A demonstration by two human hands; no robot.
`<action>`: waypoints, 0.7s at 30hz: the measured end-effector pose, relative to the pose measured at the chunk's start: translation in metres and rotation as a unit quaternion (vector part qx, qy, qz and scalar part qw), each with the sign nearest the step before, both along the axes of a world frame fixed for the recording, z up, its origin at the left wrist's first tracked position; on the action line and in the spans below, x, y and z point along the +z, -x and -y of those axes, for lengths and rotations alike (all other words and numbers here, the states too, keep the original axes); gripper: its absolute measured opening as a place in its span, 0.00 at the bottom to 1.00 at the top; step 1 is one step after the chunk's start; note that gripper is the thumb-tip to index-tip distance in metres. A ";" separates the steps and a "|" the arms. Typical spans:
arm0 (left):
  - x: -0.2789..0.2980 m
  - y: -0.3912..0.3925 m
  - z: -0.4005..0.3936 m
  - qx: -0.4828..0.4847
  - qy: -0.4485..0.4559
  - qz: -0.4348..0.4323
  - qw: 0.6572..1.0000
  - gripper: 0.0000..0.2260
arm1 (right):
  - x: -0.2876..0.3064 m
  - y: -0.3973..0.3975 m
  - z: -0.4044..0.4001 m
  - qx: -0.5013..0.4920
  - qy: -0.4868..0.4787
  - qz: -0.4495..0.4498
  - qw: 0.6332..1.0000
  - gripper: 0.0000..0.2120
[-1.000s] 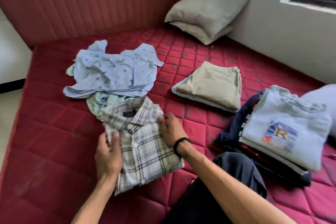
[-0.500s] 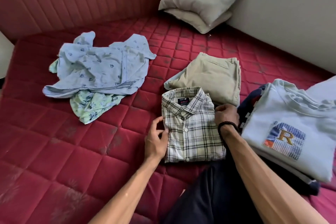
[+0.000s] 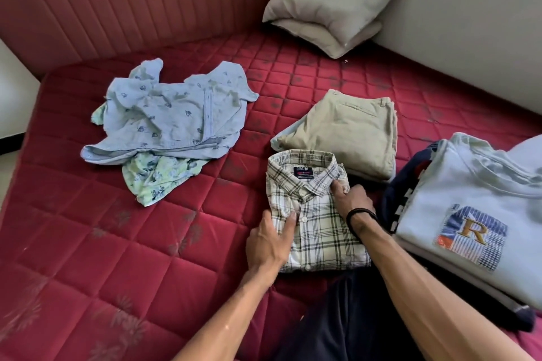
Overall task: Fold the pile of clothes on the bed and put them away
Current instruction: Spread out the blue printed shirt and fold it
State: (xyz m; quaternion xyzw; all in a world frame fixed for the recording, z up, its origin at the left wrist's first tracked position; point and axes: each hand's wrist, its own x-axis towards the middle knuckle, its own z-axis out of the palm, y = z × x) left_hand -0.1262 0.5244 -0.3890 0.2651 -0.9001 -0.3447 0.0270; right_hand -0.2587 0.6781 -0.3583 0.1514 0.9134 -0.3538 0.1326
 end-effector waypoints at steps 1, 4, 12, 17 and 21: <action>0.000 -0.006 -0.002 0.003 0.017 -0.015 1.000 0.37 | 0.003 -0.002 0.003 -0.005 -0.009 -0.015 1.000 0.31; 0.001 -0.019 -0.004 0.006 0.061 -0.048 0.997 0.36 | 0.014 -0.008 0.010 0.031 -0.063 -0.117 0.991 0.28; -0.009 -0.050 0.034 -0.031 0.195 -0.076 0.977 0.24 | 0.010 -0.030 0.050 0.352 -0.157 -0.343 0.856 0.30; -0.023 -0.071 0.111 0.017 0.266 -0.131 0.955 0.09 | -0.004 -0.051 0.082 0.474 -0.162 -0.416 0.759 0.28; -0.025 -0.089 0.179 0.082 0.309 -0.097 0.943 0.17 | -0.028 -0.078 0.122 0.572 -0.140 -0.409 0.698 0.22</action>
